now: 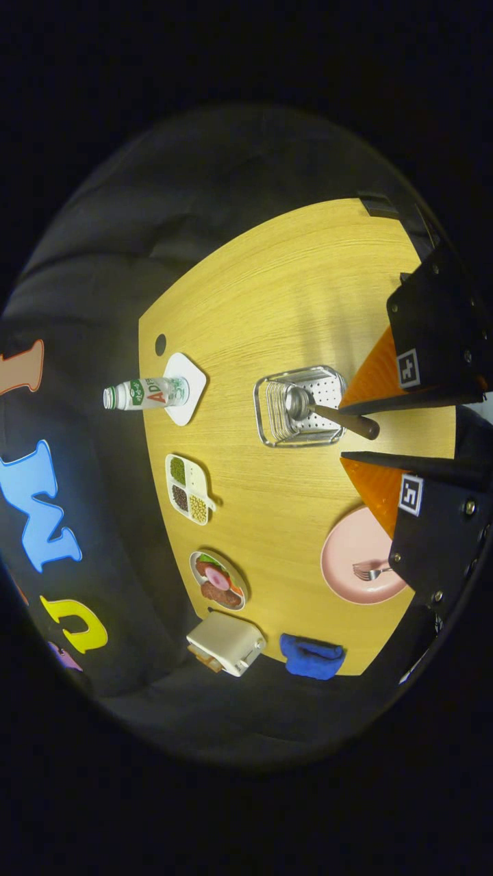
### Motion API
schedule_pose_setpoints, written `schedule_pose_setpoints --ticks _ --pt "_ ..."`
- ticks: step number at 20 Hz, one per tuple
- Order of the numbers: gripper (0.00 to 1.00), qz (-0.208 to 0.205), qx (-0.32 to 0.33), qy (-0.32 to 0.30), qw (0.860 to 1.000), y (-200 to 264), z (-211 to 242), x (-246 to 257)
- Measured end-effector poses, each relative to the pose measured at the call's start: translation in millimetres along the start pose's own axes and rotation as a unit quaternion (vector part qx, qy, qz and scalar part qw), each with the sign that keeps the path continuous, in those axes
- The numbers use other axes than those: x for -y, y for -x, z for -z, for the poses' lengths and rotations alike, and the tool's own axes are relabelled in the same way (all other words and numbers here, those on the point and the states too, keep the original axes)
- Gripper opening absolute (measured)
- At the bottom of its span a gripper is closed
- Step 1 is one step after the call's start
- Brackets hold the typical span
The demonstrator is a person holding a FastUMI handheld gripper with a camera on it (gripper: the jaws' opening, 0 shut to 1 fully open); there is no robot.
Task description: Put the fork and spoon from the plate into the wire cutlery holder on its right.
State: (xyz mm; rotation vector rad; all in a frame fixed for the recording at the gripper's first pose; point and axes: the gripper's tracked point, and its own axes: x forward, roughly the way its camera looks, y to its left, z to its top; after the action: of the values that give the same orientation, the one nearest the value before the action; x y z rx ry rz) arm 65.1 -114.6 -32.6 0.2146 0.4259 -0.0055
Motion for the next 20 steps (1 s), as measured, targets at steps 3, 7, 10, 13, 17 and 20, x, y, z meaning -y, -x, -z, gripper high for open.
schedule_pose_setpoints --ticks 3,7,10,13,17,20 --pt "0.31 -0.013 0.005 0.009 1.0 2.7 1.4 -20.4" --pt "0.32 -0.007 0.018 0.025 1.0 4.2 -1.6 -28.8" --pt "0.32 -0.012 0.024 0.017 1.0 7.3 -3.7 -31.6" --pt "0.32 -0.017 0.031 0.012 0.999 11.0 -6.6 -38.7" --pt "0.32 -0.028 0.046 0.032 0.998 18.5 -8.0 -61.6" --pt "0.32 -0.037 0.044 0.07 0.996 18.2 0.5 -84.7"
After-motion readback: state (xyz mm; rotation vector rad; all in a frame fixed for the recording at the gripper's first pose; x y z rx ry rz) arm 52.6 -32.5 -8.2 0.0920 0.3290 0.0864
